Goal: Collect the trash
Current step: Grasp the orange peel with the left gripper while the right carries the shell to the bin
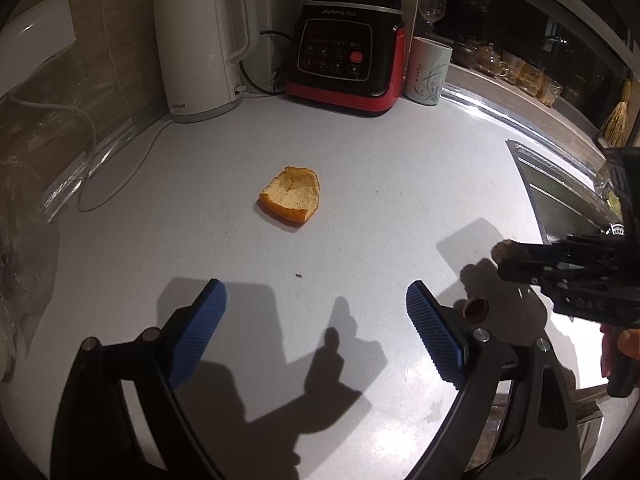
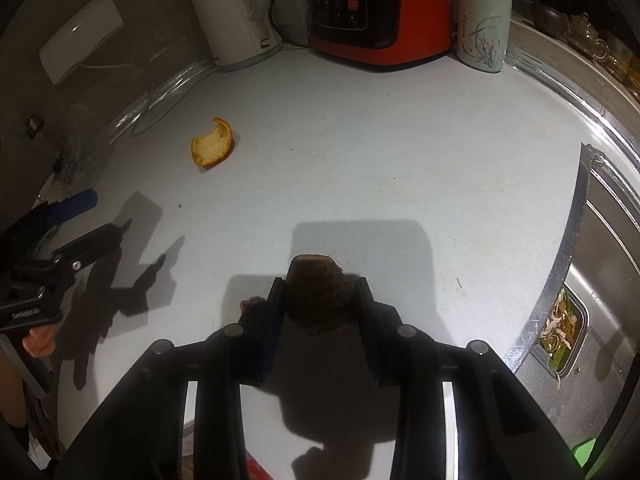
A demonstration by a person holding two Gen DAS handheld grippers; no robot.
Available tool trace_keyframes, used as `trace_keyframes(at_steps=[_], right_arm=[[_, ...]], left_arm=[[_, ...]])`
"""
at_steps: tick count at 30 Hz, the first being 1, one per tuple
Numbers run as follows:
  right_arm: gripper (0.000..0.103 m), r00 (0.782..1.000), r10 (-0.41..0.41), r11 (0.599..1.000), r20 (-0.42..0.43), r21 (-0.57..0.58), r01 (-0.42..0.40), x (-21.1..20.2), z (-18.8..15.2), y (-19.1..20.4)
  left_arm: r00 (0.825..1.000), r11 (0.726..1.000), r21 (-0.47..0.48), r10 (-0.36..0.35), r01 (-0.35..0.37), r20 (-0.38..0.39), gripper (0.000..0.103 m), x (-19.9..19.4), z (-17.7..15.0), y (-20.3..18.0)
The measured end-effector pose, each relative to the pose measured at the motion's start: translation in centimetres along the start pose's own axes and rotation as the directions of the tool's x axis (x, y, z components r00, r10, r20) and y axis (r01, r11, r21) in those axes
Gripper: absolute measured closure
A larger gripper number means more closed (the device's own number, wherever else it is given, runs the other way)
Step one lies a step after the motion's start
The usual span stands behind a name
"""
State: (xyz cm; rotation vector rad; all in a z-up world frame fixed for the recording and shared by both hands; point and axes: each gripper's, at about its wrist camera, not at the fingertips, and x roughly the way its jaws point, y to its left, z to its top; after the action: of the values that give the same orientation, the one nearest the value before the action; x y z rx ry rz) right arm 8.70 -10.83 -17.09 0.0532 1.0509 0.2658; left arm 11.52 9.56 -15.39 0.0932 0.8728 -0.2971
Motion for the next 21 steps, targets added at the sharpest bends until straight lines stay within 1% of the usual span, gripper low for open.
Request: trace_keyframes(at_steps=[3,9,13,14,16,17,18,19,21], right_arm=[[0.068,1.0,-0.008,1.0,0.011,0.009,0.008,-1.2,-0.5,0.1],[0.068,0.999,-0.029,0.999,0.013,0.026,0.029,-2.6,-1.6,0.3],[0.068,0.999,-0.042,0.998,0.023,0.056,0.041,-3.5,-2.1,0.0],[0.068,0.999,-0.046,0.997,0.024,0.063,0.044,-3.6,-2.2,-0.1],[0.068,0.998,-0.052,0.996,0.024,0.077,0.05,-3.8,-2.5,-0.3],[0.068,0.998,-0.058,0.995,0.023,0.082,0.056,-3.9,-2.5,-0.3],[0.068,0.998,-0.061,0.994,0.022,0.087,0.059,-3.9,-2.6,-0.5],[0.068,0.998,-0.064,0.994,0.021,0.093,0.061,-4.0,-2.7,-0.6],[0.068,0.997,-0.07,0.992,0.019,0.102,0.068,-4.1,-2.8,-0.8]], left_arm=[[1.0,1.0,-0.012,-0.014,0.014,-0.007,0.015,1.9,1.6,0.4],[1.0,1.0,-0.003,0.01,-0.01,-0.025,0.015,6.3,4.6,0.8],[1.0,1.0,0.005,0.014,-0.014,-0.024,0.016,8.1,5.9,0.7],[1.0,1.0,0.006,0.014,-0.014,-0.026,0.017,8.6,6.2,0.6],[0.999,1.0,0.013,0.018,-0.018,-0.036,0.025,9.5,6.7,0.4],[0.999,1.0,0.016,0.02,-0.019,-0.045,0.035,9.9,6.8,0.3],[0.998,1.0,0.019,0.019,-0.018,-0.055,0.047,10.4,7.0,0.2],[0.998,1.0,0.018,0.016,-0.015,-0.067,0.053,10.8,7.1,0.2],[0.995,1.0,0.011,0.013,-0.012,-0.095,0.077,11.7,7.3,0.2]])
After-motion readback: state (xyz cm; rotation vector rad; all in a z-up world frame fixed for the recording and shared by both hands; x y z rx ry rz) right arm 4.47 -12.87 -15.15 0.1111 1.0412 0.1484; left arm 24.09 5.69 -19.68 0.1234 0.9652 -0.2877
